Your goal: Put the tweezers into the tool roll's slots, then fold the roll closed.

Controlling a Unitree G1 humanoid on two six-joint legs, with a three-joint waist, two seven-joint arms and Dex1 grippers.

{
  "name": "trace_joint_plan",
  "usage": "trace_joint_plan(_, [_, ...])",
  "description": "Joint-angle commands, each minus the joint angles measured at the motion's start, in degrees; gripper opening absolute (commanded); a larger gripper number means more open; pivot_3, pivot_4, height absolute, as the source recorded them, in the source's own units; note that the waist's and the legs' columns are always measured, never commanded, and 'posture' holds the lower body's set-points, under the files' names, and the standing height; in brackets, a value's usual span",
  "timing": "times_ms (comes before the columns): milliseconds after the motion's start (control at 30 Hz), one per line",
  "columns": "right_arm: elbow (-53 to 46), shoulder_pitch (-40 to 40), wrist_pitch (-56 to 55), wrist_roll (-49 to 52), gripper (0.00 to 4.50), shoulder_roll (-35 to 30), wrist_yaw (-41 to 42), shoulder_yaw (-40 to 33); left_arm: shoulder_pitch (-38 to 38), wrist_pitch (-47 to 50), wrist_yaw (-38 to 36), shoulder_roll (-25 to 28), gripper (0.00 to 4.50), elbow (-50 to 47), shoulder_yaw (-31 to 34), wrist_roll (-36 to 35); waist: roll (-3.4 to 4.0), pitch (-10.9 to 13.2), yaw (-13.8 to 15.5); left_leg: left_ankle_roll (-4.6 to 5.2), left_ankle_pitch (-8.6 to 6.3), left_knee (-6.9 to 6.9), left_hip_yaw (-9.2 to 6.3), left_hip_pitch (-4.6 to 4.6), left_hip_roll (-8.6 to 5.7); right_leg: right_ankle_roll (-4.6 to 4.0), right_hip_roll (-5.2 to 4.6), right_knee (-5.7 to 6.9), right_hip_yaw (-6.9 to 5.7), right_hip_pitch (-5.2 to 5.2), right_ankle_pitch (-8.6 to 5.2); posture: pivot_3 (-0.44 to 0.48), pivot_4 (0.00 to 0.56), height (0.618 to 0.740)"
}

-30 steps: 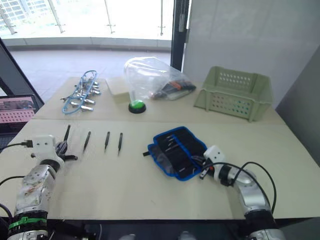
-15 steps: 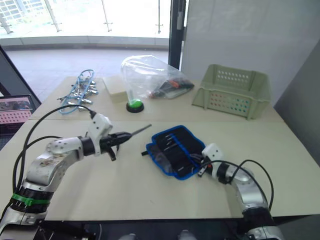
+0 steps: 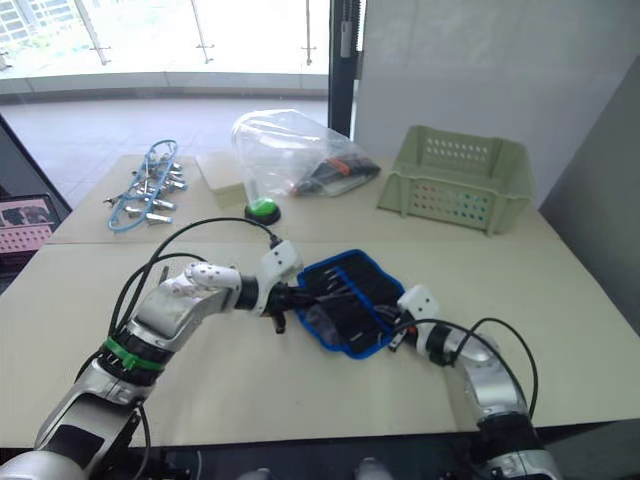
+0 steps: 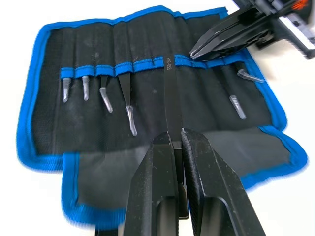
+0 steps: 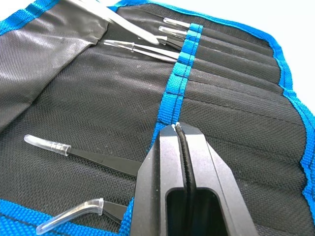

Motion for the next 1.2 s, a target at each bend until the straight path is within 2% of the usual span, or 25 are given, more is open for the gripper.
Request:
trace_joint_plan(33, [3.82,3.03,2.92,-3.81,0.00,0.36,-1.26,2.82,-1.12,-0.72,0.68,-1.13,0.06,1.66,-0.61,2.25,0.00,0.00,0.04,0.00,0.00,0.00,0.00,0.00,0.00,0.00,0.00,0.00,0.00,0.00,0.00,0.000,0.150,0.740])
trace_joint_plan(500, [4.22,2.77,2.48,-3.61,0.00,-0.11,-2.15,2.39,-3.92,-4.82,5.53,-9.31,0.06,12.30,-0.26,8.28,-0.02,-0.01,0.60,0.00,0.00,0.06,0.00,-0.01,-0.03,0.02,-0.05,0.00,0.00,0.04,0.01,0.000,0.150,0.740])
trace_joint_plan(733, [4.44,2.08,2.81,-3.49,0.00,0.17,-2.43,2.65,-3.44,-5.37,5.16,-9.69,0.06,11.99,0.97,8.29,0.01,0.00,0.40,0.00,0.00,0.06,0.00,-0.03,-0.03,-0.01,-0.04,0.01,0.00,0.01,0.04,0.000,0.150,0.740])
trace_joint_plan(800, [4.38,2.10,2.89,-3.54,0.00,0.14,-2.37,2.77,-2.95,-7.21,5.07,-11.30,0.06,12.31,0.47,8.03,0.01,0.00,0.44,0.00,0.00,0.06,0.00,-0.04,-0.04,-0.01,-0.05,0.00,0.00,0.01,0.05,0.000,0.150,0.740])
trace_joint_plan(933, [4.37,2.02,3.24,-3.64,0.00,0.08,-2.13,3.03,-3.78,-11.89,5.64,-15.55,0.06,17.71,0.39,8.81,0.00,0.00,0.67,0.00,0.00,0.07,0.00,-0.04,-0.05,-0.01,-0.07,0.00,0.00,0.03,0.05,0.000,0.150,0.740])
trace_joint_plan(1200, [2.44,3.79,4.25,-3.44,0.00,-0.17,-1.88,3.40,-9.42,-23.66,8.14,-23.05,0.06,35.50,2.04,12.37,-0.01,0.00,0.92,0.00,0.00,0.08,0.02,-0.06,-0.08,0.02,-0.07,-0.02,-0.01,0.03,0.04,0.000,0.150,0.740])
